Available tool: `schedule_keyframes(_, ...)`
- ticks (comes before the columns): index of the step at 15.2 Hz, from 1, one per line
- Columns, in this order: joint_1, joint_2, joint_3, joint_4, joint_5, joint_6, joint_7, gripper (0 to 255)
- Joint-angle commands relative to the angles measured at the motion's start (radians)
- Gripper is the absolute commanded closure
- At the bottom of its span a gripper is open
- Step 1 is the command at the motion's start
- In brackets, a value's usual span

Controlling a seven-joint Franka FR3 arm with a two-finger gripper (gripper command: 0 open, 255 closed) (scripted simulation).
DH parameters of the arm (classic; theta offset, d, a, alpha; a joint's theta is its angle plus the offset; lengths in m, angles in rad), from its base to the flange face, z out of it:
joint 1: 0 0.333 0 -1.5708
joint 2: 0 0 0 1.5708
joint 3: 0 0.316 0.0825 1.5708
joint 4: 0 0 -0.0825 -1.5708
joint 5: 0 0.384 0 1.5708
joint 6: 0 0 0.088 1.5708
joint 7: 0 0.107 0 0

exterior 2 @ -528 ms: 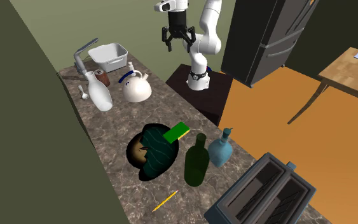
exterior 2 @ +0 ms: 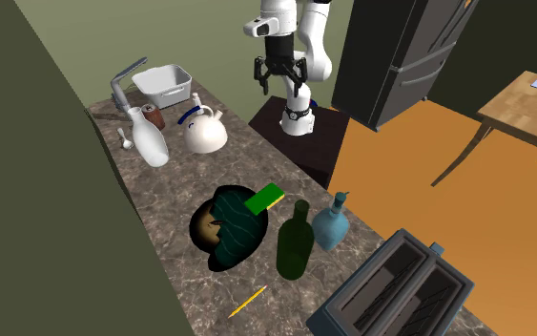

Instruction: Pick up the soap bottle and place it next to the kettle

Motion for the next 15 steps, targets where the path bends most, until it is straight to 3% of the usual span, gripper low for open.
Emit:
schedule_keyframes(1,0.011,0.048,0.032,0.014,0.011,0.033,0.035,0)
schedule_keyframes(8,0.04,0.269,0.139,0.137,0.016,0.127,0.164,0)
schedule_keyframes(15,0.069,0.517,0.226,0.319,-0.036,0.181,0.305,0)
